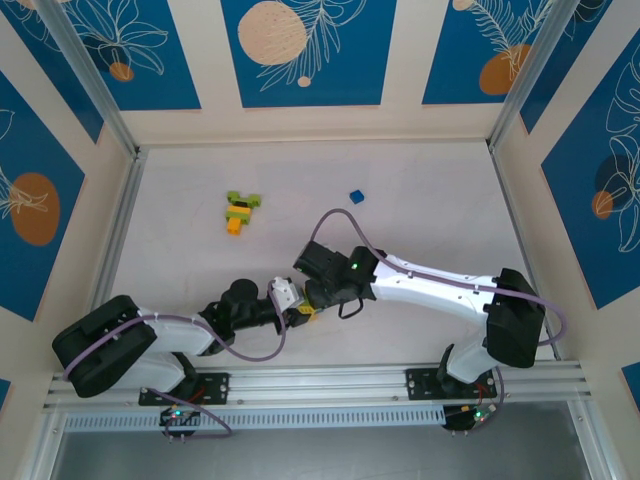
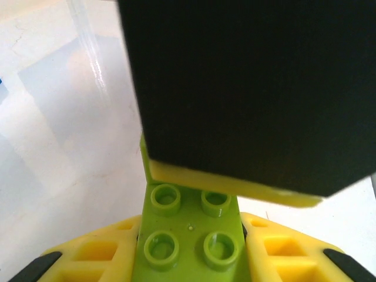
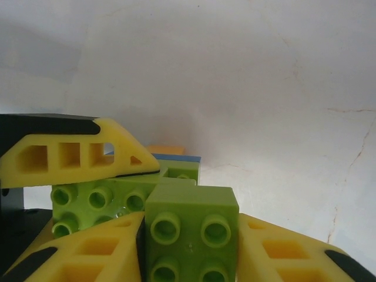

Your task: Assemble a carrot with lego

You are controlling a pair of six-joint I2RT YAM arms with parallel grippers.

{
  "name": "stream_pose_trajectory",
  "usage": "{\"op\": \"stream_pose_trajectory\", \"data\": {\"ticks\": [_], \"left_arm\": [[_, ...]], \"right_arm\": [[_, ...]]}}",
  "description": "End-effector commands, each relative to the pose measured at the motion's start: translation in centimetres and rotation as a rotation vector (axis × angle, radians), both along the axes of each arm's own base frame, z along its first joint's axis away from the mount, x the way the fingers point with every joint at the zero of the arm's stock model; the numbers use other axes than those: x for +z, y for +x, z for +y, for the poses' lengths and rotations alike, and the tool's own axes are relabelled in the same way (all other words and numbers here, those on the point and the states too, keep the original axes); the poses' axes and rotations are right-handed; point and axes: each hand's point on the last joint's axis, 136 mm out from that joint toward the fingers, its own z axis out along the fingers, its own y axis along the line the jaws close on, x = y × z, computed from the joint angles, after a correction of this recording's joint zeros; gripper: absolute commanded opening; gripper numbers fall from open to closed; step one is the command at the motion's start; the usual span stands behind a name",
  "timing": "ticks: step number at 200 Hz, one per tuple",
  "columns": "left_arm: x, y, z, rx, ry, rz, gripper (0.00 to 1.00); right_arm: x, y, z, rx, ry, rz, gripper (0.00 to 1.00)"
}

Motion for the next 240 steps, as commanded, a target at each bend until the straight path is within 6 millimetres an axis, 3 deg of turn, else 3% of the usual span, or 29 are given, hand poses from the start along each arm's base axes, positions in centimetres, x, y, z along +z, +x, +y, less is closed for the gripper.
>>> {"op": "stream_pose_trajectory", "data": {"ticks": [1, 43, 82, 126, 177, 196, 211, 240], "left_arm": [[-3.3, -0.5, 1.0, -0.004, 0.115, 0.057, 0.31], [-3.4, -0.5, 1.0, -0.003, 0.116, 0.06, 0.31], [-3.5, -0.5, 1.1, 0.001, 0.12, 0.06, 0.31], [-3.3, -0.4, 1.1, 0.005, 0.117, 0.056, 0.38], [-3.4, -0.3, 1.2, 0.011, 0.116, 0.056, 0.57], [-3.2, -0.3, 1.2, 0.016, 0.111, 0.055, 0.75], [-3.1, -0.2, 1.3, 0.022, 0.106, 0.056, 0.99], [-2.5, -0.2, 1.5, 0.033, 0.079, 0.051, 1.0]], "right_arm": [[-3.2, -2.0, -2.3, 0.047, -0.131, 0.087, 0.42], [-2.3, -1.9, -1.8, 0.048, -0.078, 0.066, 0.54], [-0.2, -1.2, -1.7, 0.046, -0.03, 0.009, 0.64], [2.8, -0.4, -1.8, 0.046, 0.024, -0.052, 0.66], [5.4, 0.1, -2.0, 0.063, 0.061, -0.093, 0.66], [5.1, -0.2, -2.8, 0.063, 0.035, -0.082, 0.65], [4.4, -0.8, -3.4, 0.06, 0.016, -0.056, 0.63], [3.1, -2.2, -4.7, 0.047, 0.003, -0.013, 0.61]]}}
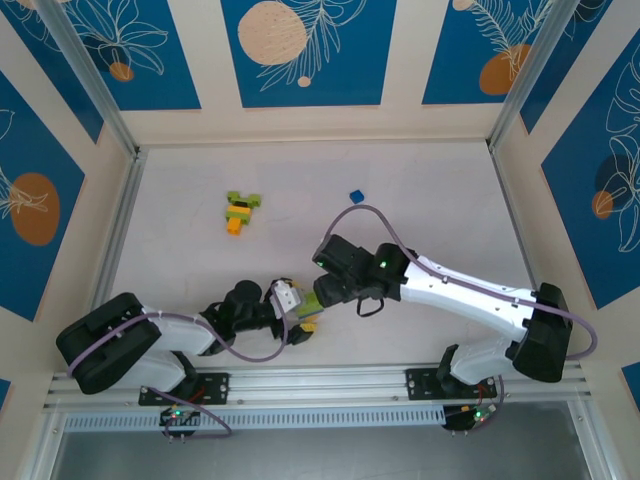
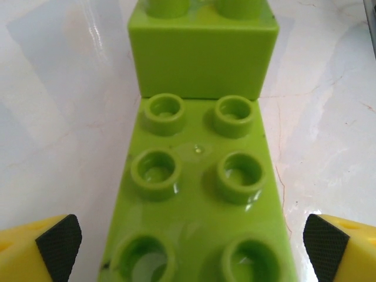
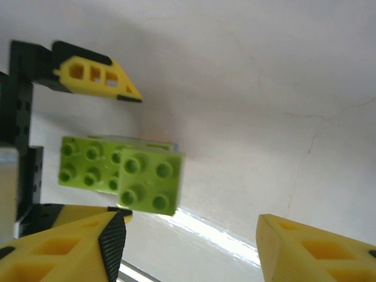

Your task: Assemble a carrot with lego

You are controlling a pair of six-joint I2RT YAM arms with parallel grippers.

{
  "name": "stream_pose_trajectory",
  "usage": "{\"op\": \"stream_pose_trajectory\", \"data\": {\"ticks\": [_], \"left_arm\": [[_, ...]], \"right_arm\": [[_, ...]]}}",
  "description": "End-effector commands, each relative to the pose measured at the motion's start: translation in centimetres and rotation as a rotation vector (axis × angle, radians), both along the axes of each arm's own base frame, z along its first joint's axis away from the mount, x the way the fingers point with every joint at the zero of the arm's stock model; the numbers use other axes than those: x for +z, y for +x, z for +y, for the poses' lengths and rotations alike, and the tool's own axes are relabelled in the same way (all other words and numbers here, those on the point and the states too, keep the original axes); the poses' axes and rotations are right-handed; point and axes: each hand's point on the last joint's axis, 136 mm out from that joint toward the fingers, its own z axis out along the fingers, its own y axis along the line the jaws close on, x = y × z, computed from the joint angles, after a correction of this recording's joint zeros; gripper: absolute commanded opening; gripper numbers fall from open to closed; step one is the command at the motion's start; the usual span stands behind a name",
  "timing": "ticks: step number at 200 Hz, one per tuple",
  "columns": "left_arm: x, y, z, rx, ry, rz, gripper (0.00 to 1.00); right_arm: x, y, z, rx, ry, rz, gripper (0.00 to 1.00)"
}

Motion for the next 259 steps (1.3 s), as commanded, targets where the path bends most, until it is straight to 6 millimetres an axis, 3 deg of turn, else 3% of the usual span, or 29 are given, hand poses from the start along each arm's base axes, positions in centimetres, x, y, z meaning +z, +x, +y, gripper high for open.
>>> {"op": "stream_pose_trajectory", "data": {"ticks": [1, 68, 113, 259], "left_arm": [[0.5, 0.0, 0.4, 0.013, -0.028, -0.004, 1.0], [2.6, -0.7, 0.5, -0.02, -0.101, -0.021, 1.0], [2.5, -0.9, 0.1, -0.042, -0.101, -0.004, 1.0], [2.0, 0.5, 0.7, 0.03, -0.078, -0.018, 1.0]], "right_arm": [[-0.8, -1.7, -1.7, -0.002, -0.022, 0.053, 0.61], [-4.7, -3.9, -1.5, 0.023, -0.031, 0.181, 0.61], [-6.1, -2.6, -1.6, -0.01, -0.083, 0.176, 0.59], [-6.3, 1.6, -2.3, -0.085, -0.098, 0.156, 0.57]]}}
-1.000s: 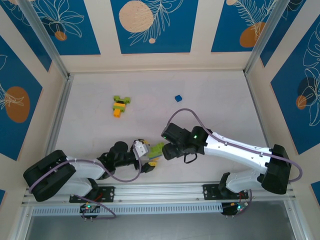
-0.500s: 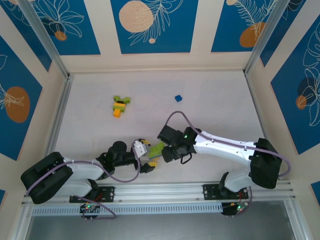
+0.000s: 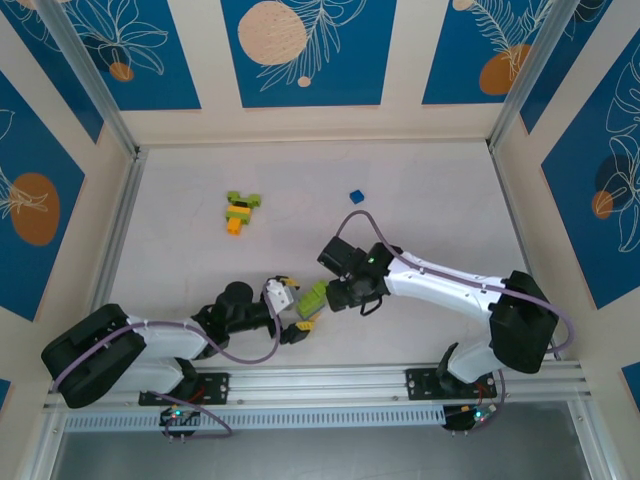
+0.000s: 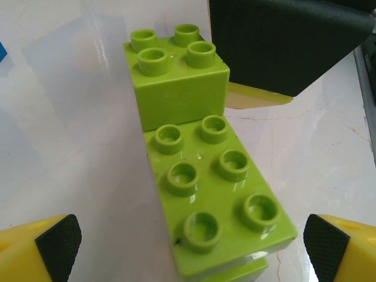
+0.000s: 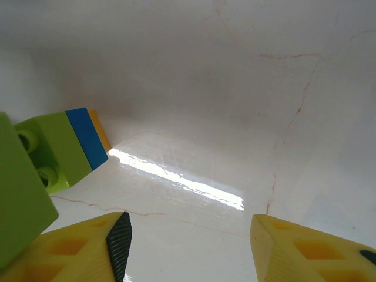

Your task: Assemble a carrot with lego

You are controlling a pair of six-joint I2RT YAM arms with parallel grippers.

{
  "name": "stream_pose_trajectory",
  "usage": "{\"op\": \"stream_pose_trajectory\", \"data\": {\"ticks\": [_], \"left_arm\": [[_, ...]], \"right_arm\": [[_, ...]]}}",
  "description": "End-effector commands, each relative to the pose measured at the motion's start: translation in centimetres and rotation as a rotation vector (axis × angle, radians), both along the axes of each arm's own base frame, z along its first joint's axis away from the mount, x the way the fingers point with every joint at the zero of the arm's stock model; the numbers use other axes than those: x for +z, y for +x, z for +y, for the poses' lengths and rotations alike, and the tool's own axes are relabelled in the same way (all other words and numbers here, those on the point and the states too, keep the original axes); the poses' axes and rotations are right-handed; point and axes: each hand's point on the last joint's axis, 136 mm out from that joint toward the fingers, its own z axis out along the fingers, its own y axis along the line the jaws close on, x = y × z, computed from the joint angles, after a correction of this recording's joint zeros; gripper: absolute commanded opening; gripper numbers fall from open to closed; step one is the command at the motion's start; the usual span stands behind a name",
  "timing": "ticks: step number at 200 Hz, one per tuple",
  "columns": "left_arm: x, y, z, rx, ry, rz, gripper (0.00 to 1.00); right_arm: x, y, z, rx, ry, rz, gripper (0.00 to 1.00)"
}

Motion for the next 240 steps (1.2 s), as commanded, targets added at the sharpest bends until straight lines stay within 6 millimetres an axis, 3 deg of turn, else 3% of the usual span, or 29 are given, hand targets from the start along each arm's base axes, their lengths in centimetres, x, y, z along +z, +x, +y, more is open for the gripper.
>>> {"op": "stream_pose_trajectory", "data": {"ticks": [1, 88, 240], "left_arm": [[0.1, 0.6, 0.1, 0.02, -0.011, 0.002, 1.0], [0.1, 0.4, -0.1, 0.006, -0.009, 0.007, 1.0], [-0.4, 0.9, 0.0, 0.024, 0.009, 0.01, 1.0]], "right_arm": [[0.5, 0.9, 0.5, 0.008, 0.013, -0.013, 0.57], [0.8, 3.8, 0.9, 0.011, 0.01, -0.023, 0.57], [1.4, 7.3, 4.8, 0.094, 0.058, -0.043, 0.57]]}}
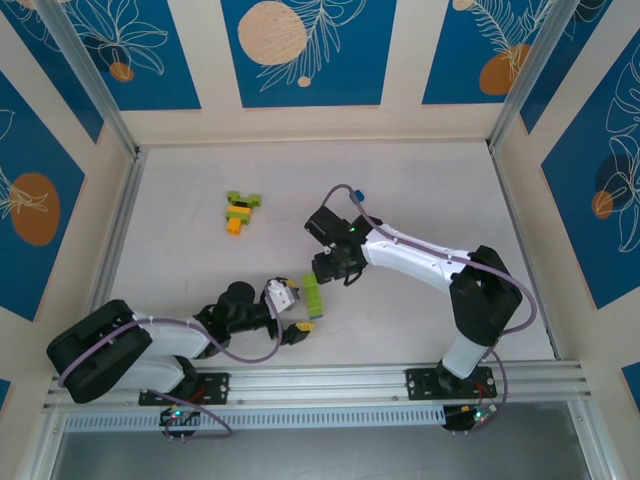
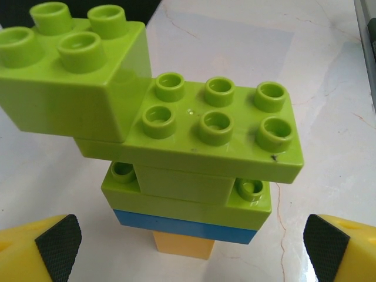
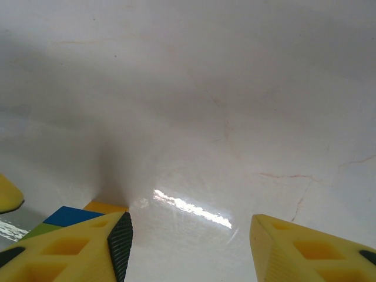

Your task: Assemble a carrot with lego

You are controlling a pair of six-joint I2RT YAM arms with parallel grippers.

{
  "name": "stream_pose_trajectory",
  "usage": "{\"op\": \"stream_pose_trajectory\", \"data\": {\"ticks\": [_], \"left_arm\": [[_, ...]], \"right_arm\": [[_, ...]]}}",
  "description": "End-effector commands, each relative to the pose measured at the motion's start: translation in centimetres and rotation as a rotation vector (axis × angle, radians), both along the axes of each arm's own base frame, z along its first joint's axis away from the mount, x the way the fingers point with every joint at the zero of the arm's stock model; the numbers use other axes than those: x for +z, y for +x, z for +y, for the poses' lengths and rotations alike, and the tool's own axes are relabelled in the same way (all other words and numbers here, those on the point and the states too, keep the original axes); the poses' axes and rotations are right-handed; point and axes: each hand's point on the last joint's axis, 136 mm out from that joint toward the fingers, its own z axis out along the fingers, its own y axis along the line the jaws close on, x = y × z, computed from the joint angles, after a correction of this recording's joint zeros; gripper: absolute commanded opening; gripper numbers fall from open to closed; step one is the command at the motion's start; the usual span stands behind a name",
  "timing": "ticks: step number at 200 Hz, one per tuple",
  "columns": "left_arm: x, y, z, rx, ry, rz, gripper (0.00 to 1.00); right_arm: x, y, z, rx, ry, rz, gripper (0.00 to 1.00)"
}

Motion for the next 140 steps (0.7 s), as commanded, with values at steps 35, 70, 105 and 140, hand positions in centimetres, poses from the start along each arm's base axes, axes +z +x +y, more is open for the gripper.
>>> {"op": "stream_pose_trajectory", "data": {"ticks": [35, 70, 105, 140], "left_arm": [[0.5, 1.2, 0.0, 0.037, -0.01, -0.009, 1.0], [0.5, 1.7, 0.2, 0.062, -0.012, -0.005, 1.0], [0.4, 2.5, 0.6, 0.09, -0.017, 0.001, 1.0], [0.5, 3.3, 0.7, 0.101, -0.018, 0.002, 1.0]], "right_arm": [[0.9, 0.0, 2.5, 0.093, 0.085, 0.009, 0.57], [0.9, -0.5, 3.4, 0.146, 0.101, 0.013, 0.57], [1.0, -0.5, 4.1, 0.187, 0.107, 0.011, 0.57], [1.4, 0.3, 3.9, 0.184, 0.083, -0.026, 0.58]]}}
